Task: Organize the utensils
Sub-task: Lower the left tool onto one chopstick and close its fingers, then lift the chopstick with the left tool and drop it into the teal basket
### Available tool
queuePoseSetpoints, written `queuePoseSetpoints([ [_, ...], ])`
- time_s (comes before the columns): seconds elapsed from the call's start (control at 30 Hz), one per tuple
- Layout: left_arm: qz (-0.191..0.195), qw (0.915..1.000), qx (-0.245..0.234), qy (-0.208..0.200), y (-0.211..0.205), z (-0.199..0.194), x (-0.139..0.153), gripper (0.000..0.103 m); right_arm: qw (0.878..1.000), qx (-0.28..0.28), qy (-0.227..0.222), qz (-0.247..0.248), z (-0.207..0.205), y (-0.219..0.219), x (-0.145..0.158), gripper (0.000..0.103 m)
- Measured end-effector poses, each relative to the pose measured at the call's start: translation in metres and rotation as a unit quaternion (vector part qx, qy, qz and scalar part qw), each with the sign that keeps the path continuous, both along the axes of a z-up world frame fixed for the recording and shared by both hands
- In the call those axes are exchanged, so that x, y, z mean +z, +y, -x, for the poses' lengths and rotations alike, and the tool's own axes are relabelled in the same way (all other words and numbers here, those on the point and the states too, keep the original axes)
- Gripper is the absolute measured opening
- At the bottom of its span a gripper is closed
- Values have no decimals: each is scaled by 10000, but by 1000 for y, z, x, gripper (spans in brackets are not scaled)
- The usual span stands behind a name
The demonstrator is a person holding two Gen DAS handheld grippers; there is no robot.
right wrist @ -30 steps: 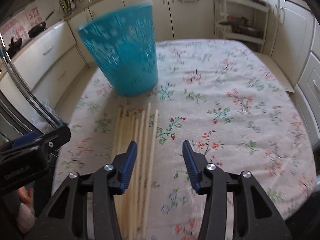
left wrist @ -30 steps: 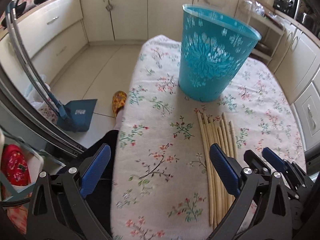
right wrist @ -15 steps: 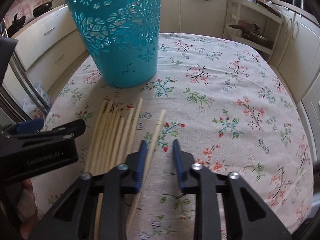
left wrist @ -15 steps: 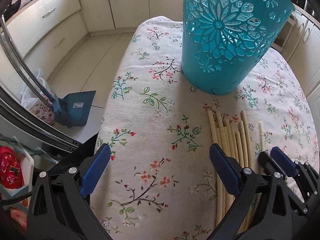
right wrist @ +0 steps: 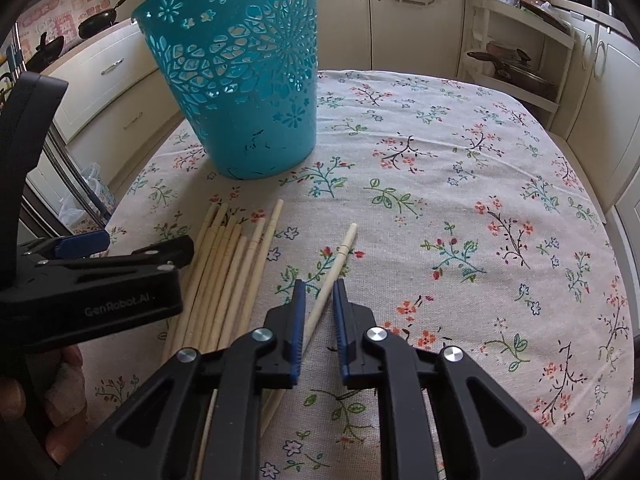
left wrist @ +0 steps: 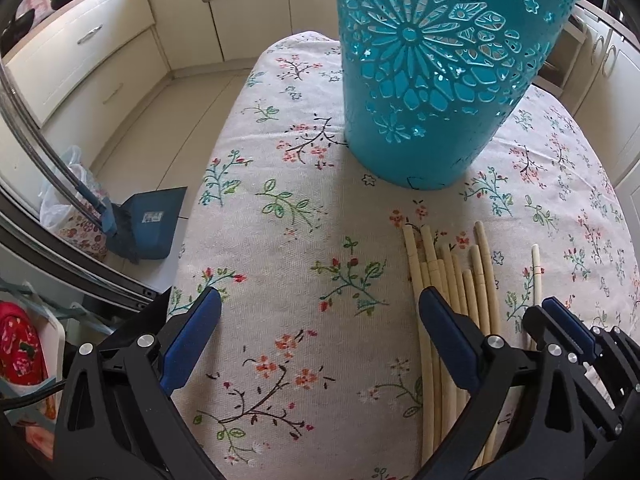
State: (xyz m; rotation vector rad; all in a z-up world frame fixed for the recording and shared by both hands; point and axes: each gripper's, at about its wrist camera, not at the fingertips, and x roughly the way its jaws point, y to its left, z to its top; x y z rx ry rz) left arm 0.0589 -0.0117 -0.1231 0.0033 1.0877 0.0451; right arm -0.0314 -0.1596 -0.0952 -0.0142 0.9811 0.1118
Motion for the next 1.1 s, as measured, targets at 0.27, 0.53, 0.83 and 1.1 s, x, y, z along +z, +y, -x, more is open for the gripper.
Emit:
queuePoseSetpoints([
  [0.27, 23, 10000, 22, 42, -2, 1, 1, 94, 9998, 20, -18, -175, 0, -3, 0, 15],
  [0.53, -87, 10000, 39, -23, 2, -2, -2, 88, 9997, 27, -42, -237, 1, -4, -1, 15],
  [0.83, 120, 9961, -878, 21, -21, 1, 7, 6, 9995, 30, -78, -309, 1, -6, -3, 15],
  [1.1, 1553, 9768, -1467, 160, 5, 17, 76, 5, 9986, -15, -103, -528, 0, -10, -3, 15],
])
